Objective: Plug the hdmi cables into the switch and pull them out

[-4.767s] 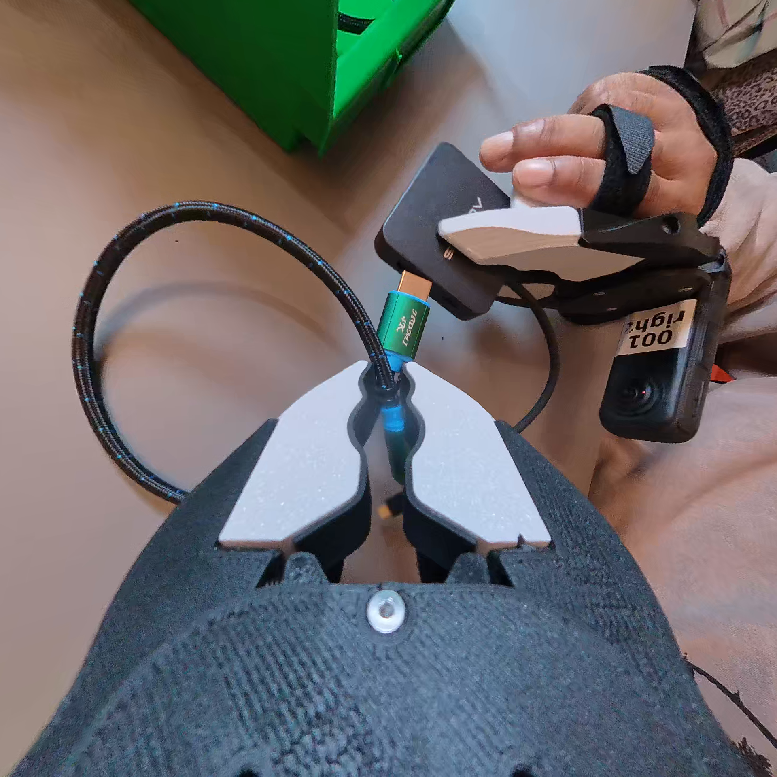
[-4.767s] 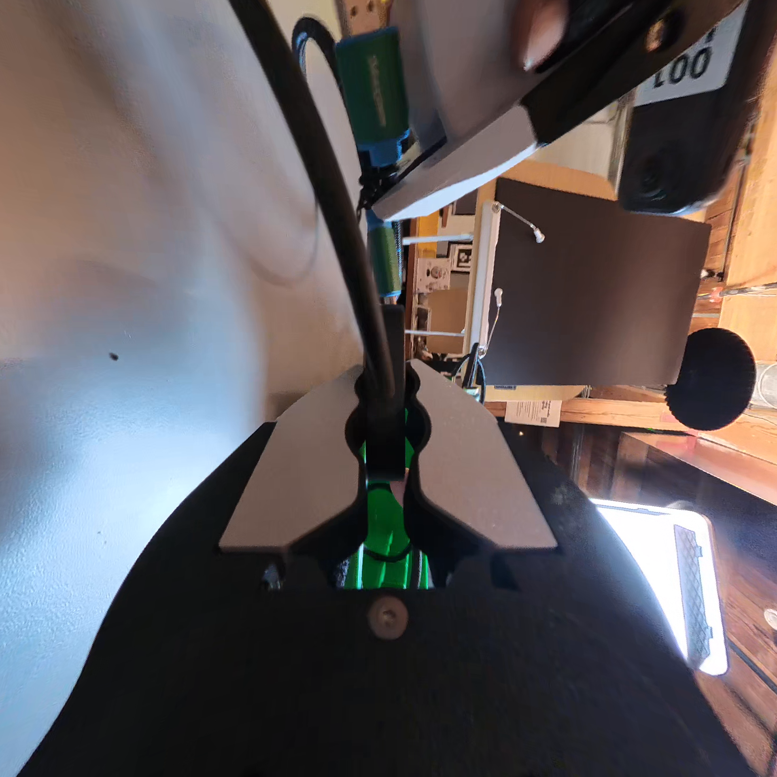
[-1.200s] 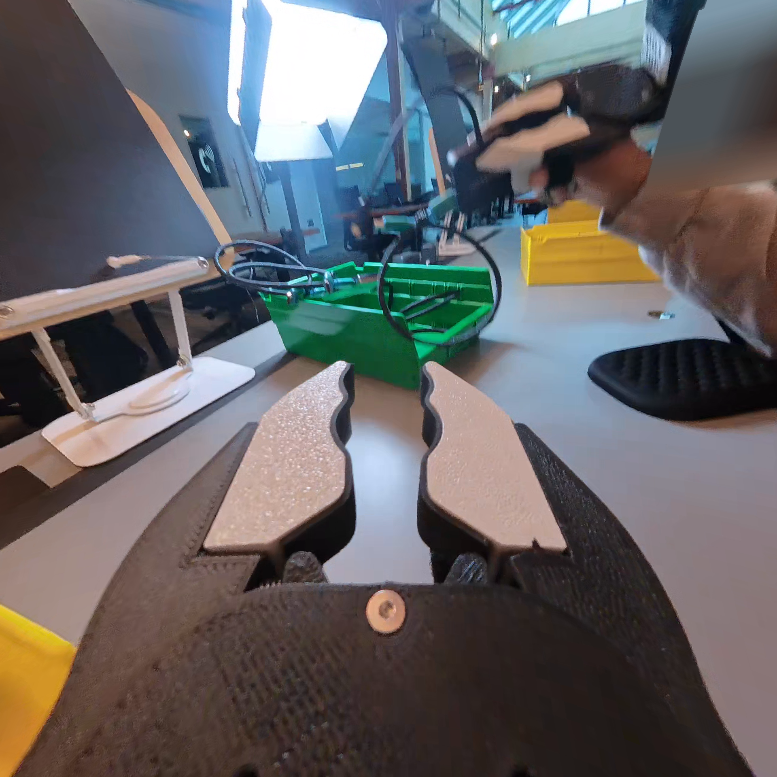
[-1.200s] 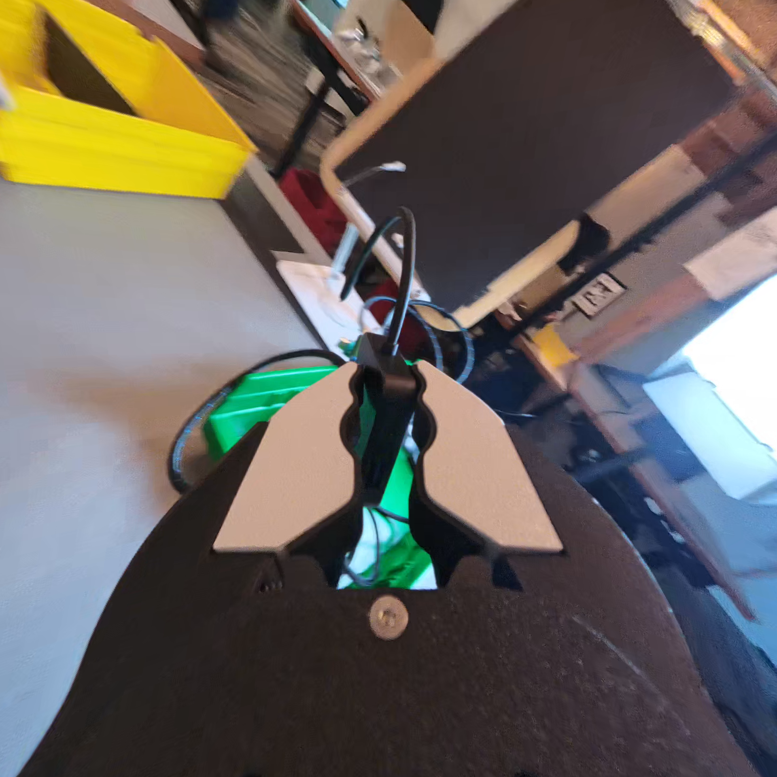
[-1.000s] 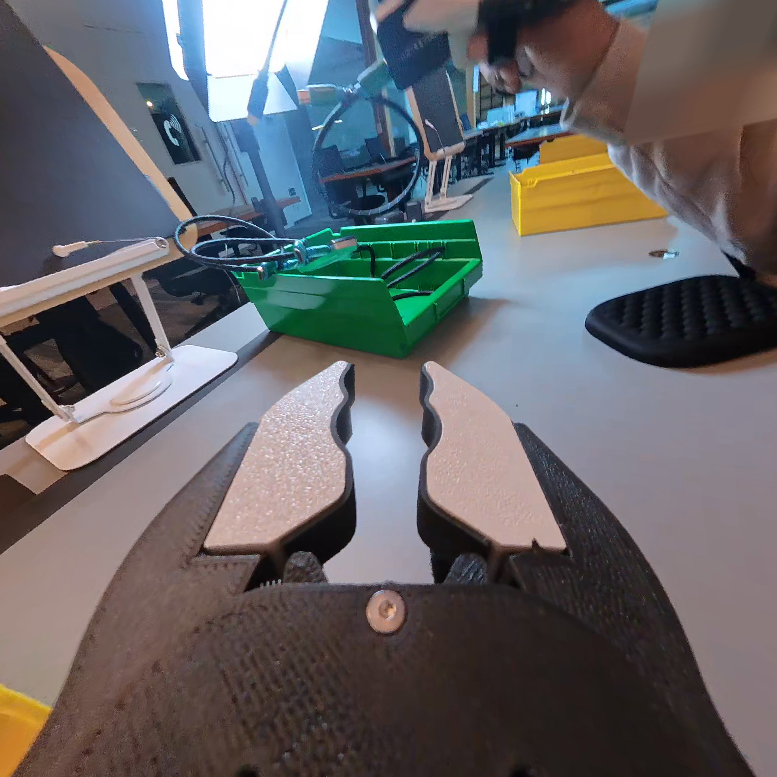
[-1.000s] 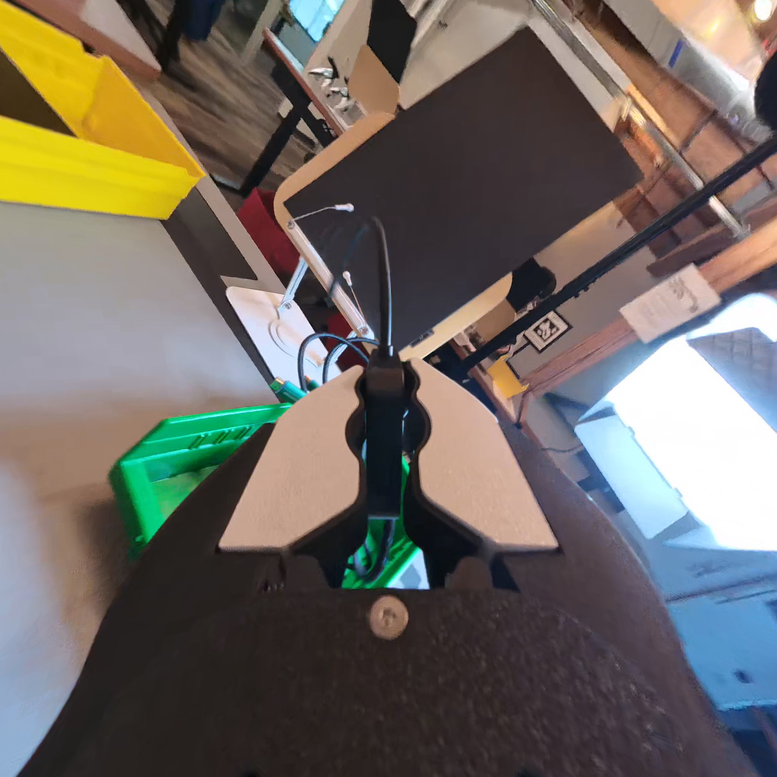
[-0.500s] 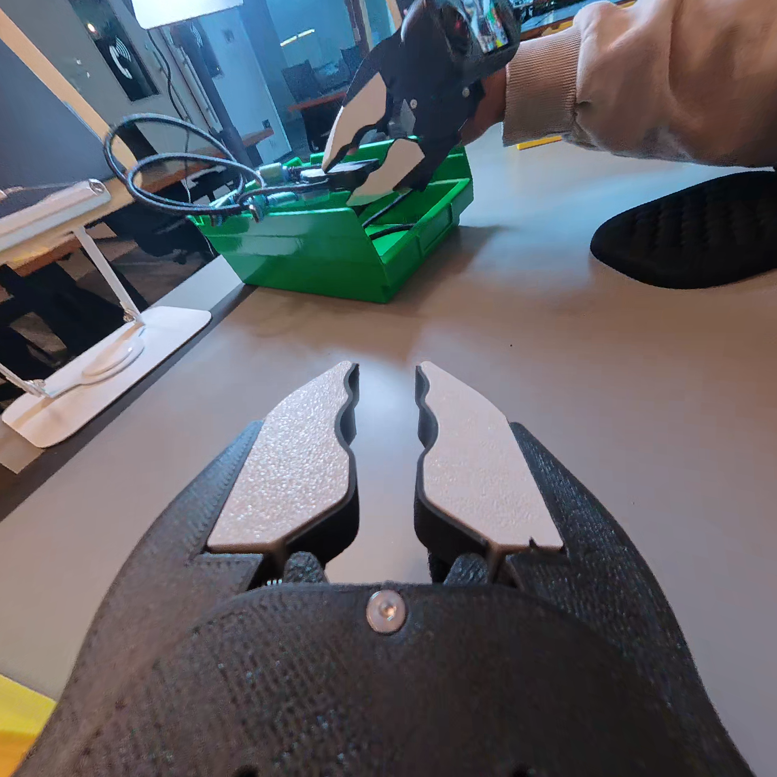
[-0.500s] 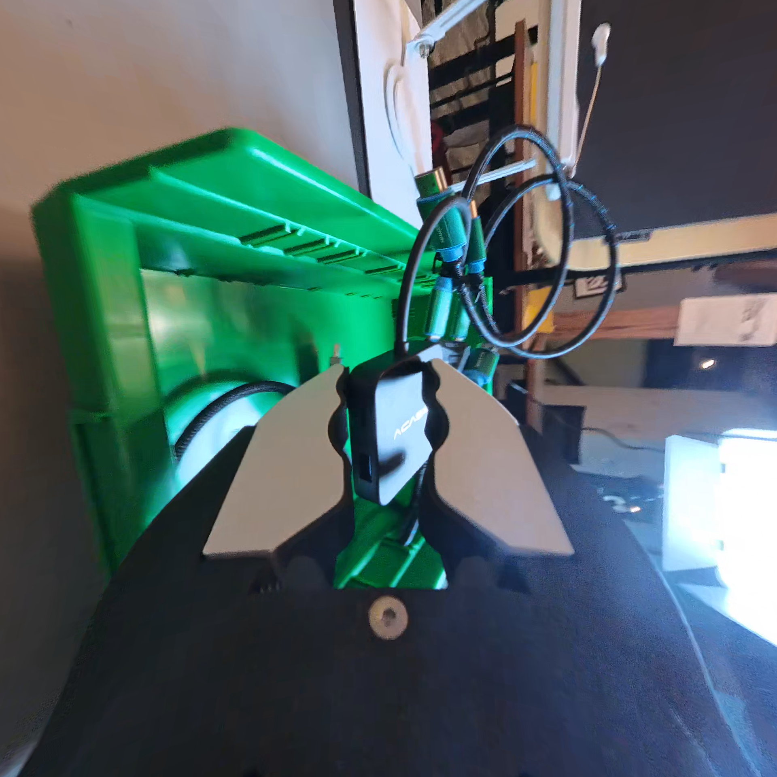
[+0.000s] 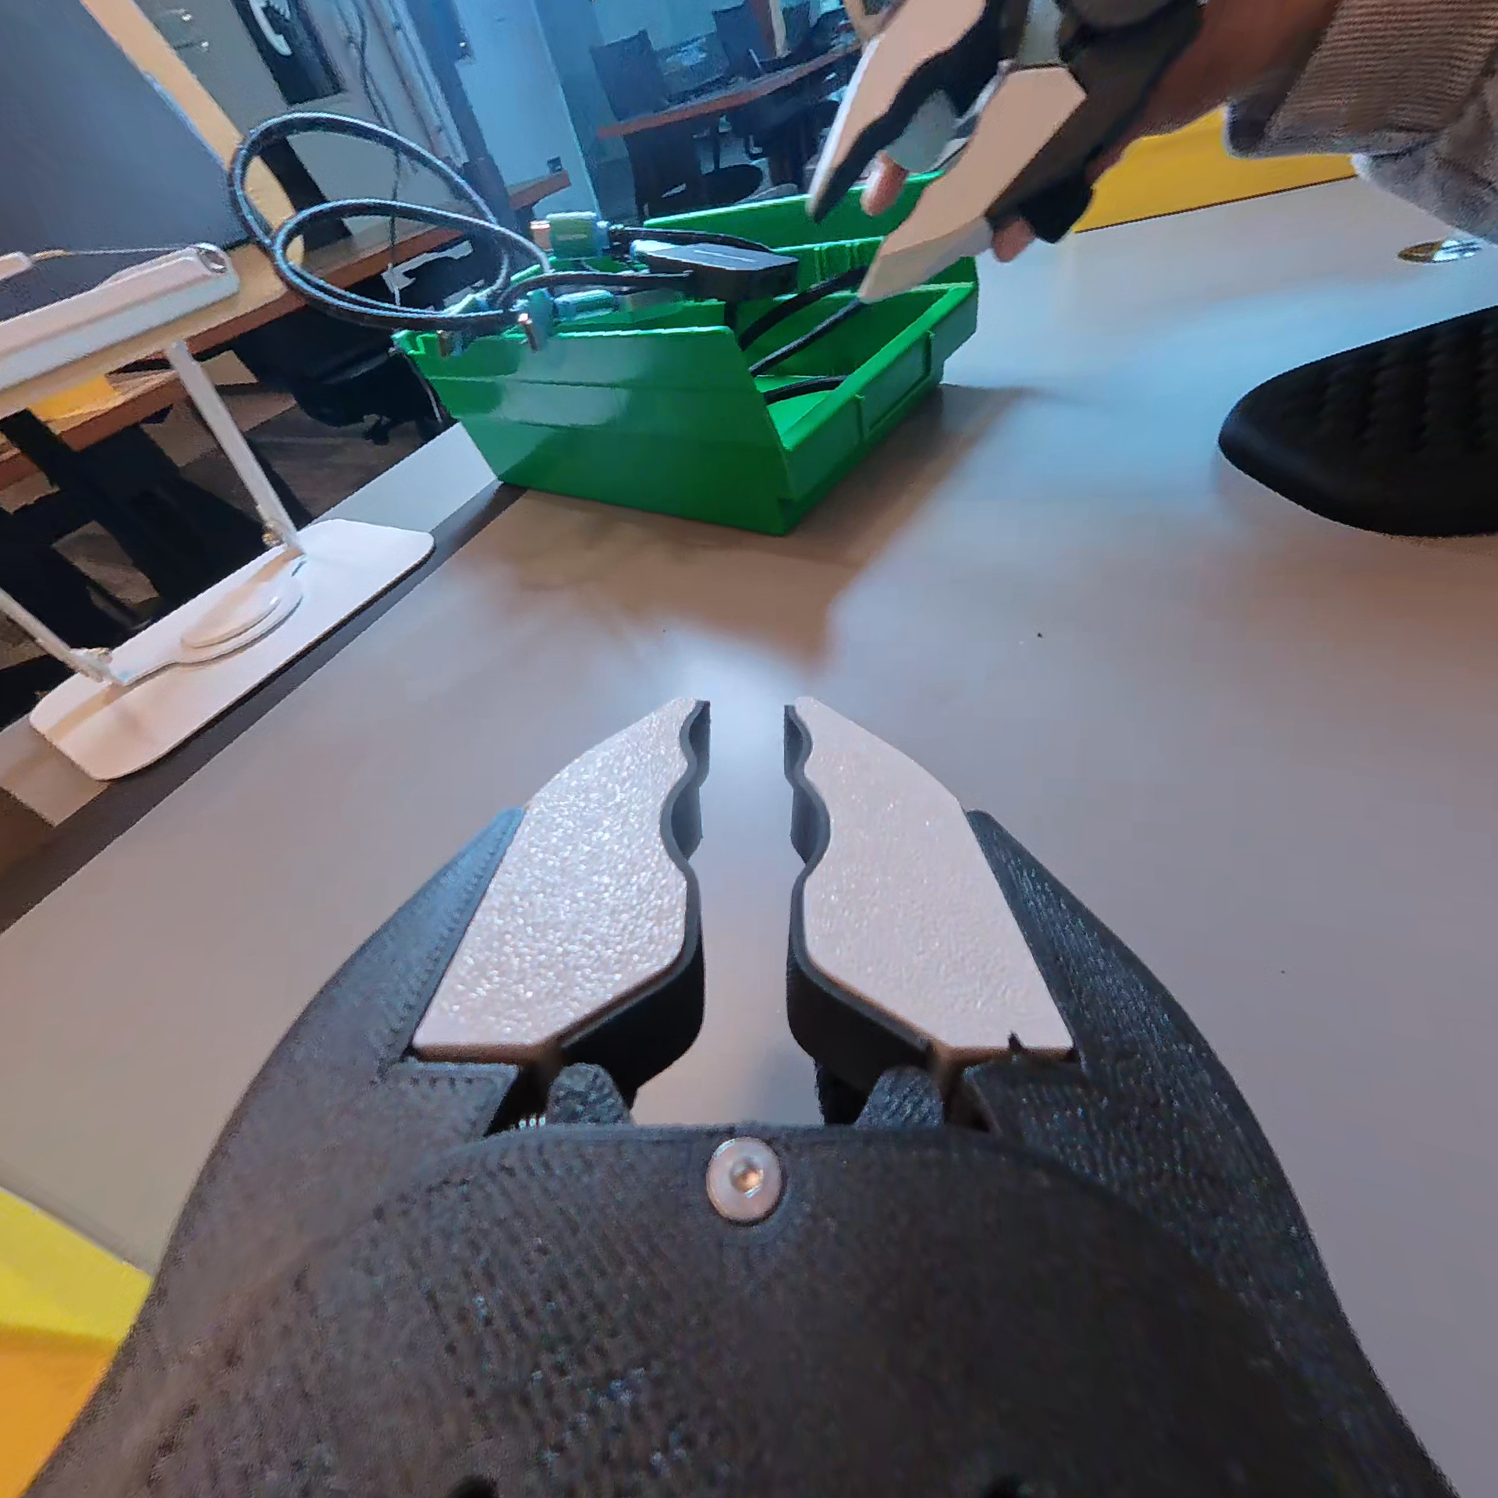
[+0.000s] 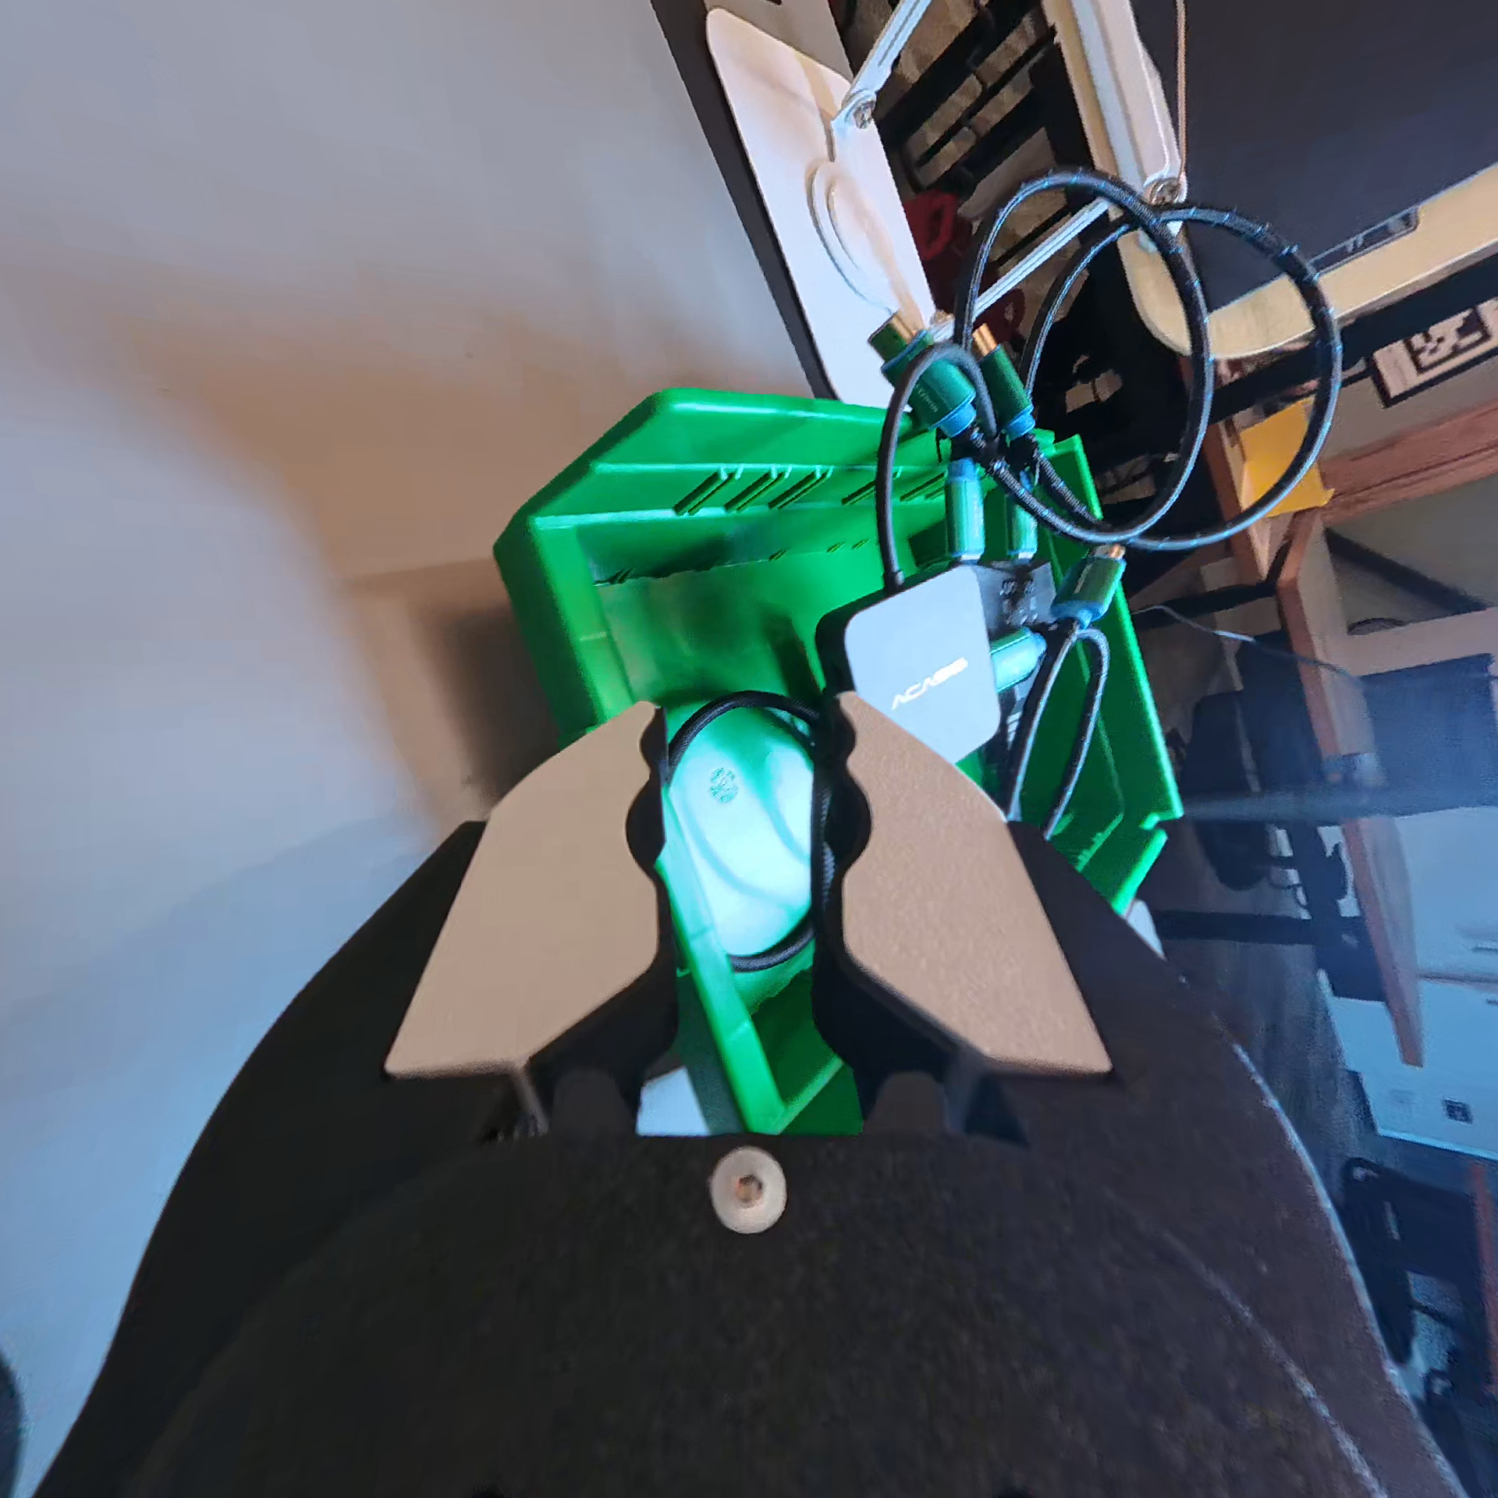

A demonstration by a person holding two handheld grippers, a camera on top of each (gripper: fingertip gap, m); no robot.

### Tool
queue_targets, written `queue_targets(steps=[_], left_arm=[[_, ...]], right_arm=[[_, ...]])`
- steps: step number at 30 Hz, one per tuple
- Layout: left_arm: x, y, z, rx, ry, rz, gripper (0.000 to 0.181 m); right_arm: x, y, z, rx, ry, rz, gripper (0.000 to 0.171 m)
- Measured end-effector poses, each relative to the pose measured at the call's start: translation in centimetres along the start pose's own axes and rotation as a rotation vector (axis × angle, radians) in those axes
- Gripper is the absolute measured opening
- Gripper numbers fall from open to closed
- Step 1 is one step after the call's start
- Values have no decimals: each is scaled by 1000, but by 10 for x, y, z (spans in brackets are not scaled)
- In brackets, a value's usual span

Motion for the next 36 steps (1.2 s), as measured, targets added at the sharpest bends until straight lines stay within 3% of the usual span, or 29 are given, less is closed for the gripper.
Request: queue_targets(steps=[8, 16, 21, 24, 29, 34, 36], left_arm=[[3, -54, -50, -187, -68, -40, 29], [52, -122, -108, -244, -11, -556, 50], [76, -112, -124, -196, 90, -849, 54], [72, -98, -122, -94, 91, -842, 27], [62, -79, -120, -127, 150, -874, 26], [58, -82, -119, -39, 44, -957, 45], [70, -80, -122, -96, 116, -1049, 36]], right_arm=[[28, 11, -15, -74, -27, -121, 37], [26, 47, -20, -182, -182, -288, 37], [12, 72, -23, -248, -306, -353, 30], [5, 70, -30, -224, -374, -342, 29], [9, 44, -54, -227, -431, -278, 30], [21, 7, -83, -202, -476, -224, 30], [25, -9, -97, -191, -487, -200, 30]])
Point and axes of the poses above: each gripper's, where its closed fingertips meet, y out along the fingers, x out of its underside, z = x × y across the jaws, the point moved 9 cm from there along -y, back along the fingers, and after that the axes turned 12 degrees about -z, right-handed, at the moved point
